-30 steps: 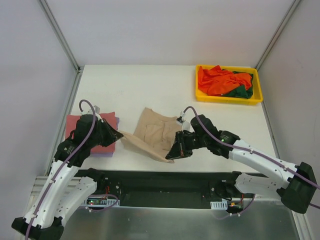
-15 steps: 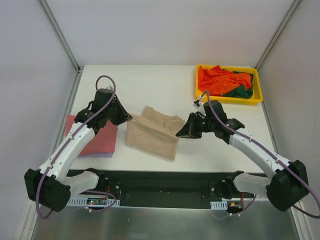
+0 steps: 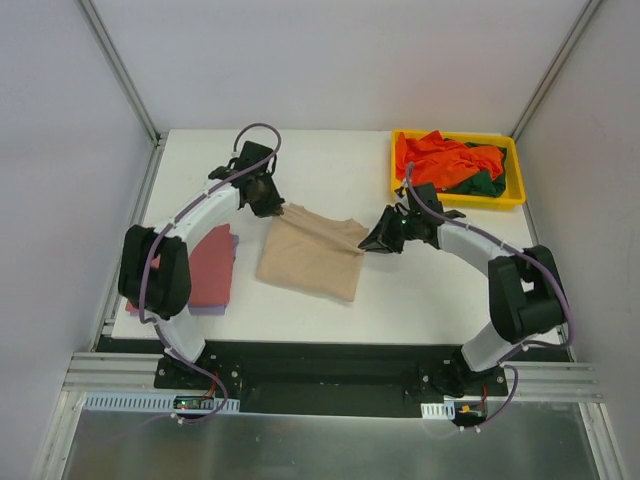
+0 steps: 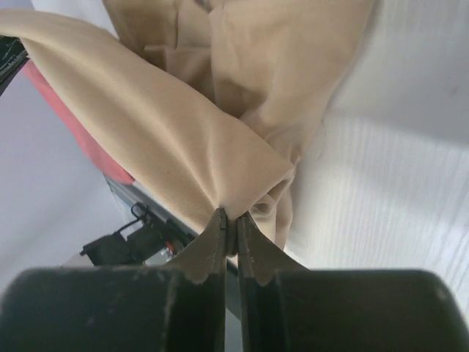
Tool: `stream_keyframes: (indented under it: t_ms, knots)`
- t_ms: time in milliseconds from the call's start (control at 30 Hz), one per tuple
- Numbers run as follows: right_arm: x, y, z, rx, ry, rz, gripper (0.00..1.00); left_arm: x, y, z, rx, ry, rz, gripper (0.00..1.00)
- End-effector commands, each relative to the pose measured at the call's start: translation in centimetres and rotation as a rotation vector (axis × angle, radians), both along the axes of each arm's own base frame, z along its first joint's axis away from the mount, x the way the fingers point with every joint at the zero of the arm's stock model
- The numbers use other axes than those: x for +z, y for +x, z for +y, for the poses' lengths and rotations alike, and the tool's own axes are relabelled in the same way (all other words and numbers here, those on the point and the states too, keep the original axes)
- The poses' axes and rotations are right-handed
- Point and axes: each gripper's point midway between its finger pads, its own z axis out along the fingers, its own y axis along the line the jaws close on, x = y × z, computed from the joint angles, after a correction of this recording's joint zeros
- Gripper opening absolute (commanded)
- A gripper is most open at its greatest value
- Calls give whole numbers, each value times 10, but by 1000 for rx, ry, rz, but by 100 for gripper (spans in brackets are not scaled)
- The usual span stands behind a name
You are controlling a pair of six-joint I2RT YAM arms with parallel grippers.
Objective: Fold and stack the t-shirts
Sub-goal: Fold the long partially folded tshirt into a neat square
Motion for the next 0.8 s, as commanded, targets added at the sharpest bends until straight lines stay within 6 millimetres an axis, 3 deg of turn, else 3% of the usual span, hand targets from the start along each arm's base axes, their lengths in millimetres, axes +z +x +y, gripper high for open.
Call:
stream_keyframes:
  t_ms: [0,33,100,133,233,267,300,333,367,433,600,700,767]
  knots:
    - [3,58,-3,-43,-50,-137,9,-8,52,16,58,120,-67,6]
    - [-5,67,-5,-57,-80,-141,20,-12,60,16,55,132,-66,13]
    - [-2,87,-7,-65,-89,-171,52,-13,73,14,50,135,-72,26]
    - [3,96,-7,-63,-102,-201,60,-8,78,14,48,129,-84,41]
    - [22,104,-14,-23,-180,-271,69,15,84,12,25,105,-134,90]
    - [26,98,-18,-4,-217,-270,70,25,80,10,16,89,-150,99]
    - [29,90,-19,11,-246,-285,72,30,73,9,4,74,-154,99]
    - [38,81,-20,26,-260,-312,88,31,65,7,-9,61,-149,99]
    - [37,68,-19,48,-273,-314,96,34,56,4,-25,42,-146,99]
    - [43,45,-12,85,-263,-335,96,32,37,-5,-73,-7,-122,99]
    - [48,-8,34,277,-98,-337,96,20,2,-38,-237,-148,-70,99]
    - [40,-7,51,305,-70,-312,96,6,-3,-59,-306,-225,-5,99]
    - [28,10,54,292,-101,-291,96,-5,4,-66,-307,-247,31,99]
